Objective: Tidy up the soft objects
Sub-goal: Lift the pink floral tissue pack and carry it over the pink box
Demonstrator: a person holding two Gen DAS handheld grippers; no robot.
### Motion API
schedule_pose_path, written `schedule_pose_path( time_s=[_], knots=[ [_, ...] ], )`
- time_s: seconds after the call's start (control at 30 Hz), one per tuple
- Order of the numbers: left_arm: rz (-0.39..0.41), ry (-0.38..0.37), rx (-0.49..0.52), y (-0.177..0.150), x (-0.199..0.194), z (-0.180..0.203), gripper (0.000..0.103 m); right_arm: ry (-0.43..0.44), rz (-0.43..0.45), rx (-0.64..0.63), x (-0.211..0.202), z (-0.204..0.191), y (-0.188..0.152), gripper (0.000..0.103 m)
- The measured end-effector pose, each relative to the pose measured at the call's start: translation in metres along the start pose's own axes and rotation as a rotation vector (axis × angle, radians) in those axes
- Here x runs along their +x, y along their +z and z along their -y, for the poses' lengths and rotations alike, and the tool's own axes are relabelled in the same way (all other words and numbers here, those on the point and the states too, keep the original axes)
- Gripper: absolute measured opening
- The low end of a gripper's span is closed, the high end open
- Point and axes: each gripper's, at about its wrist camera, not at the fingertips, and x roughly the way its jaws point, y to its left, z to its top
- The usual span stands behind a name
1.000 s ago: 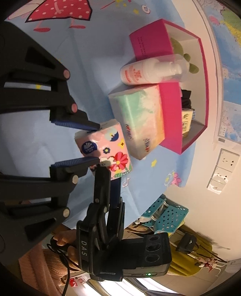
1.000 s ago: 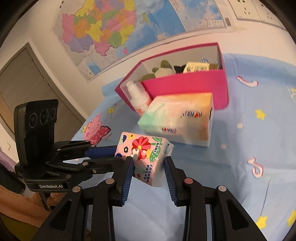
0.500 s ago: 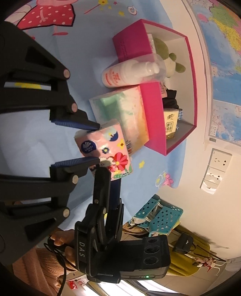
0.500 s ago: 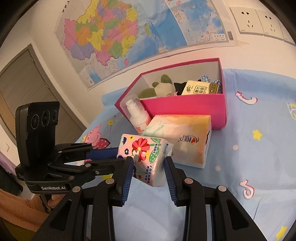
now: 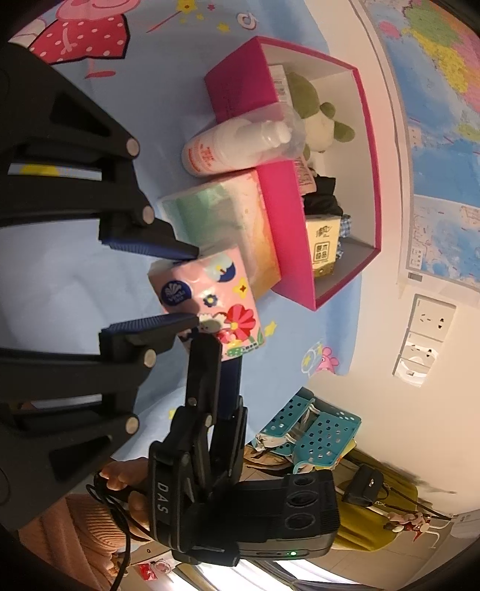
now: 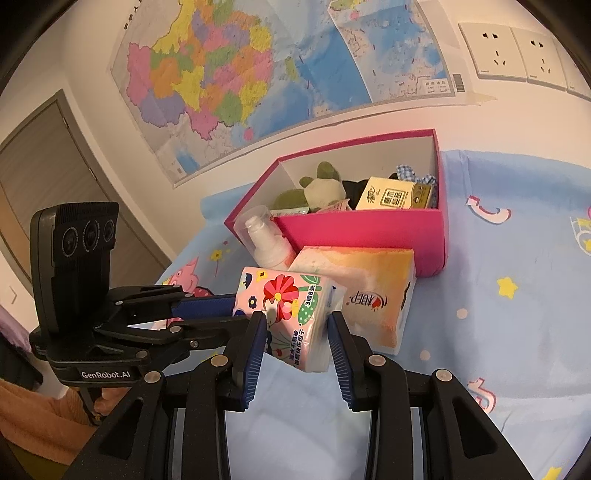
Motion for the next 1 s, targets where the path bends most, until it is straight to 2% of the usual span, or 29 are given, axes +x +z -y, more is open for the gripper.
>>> schedule_pose_path(
  time_s=[1.0],
  knots=[
    [0.050,0.027,0.015,0.024,-0.005,-0.011,0.031,-0.001,0.045,-0.038,0.004,-0.004,0.028,0.036]
  ],
)
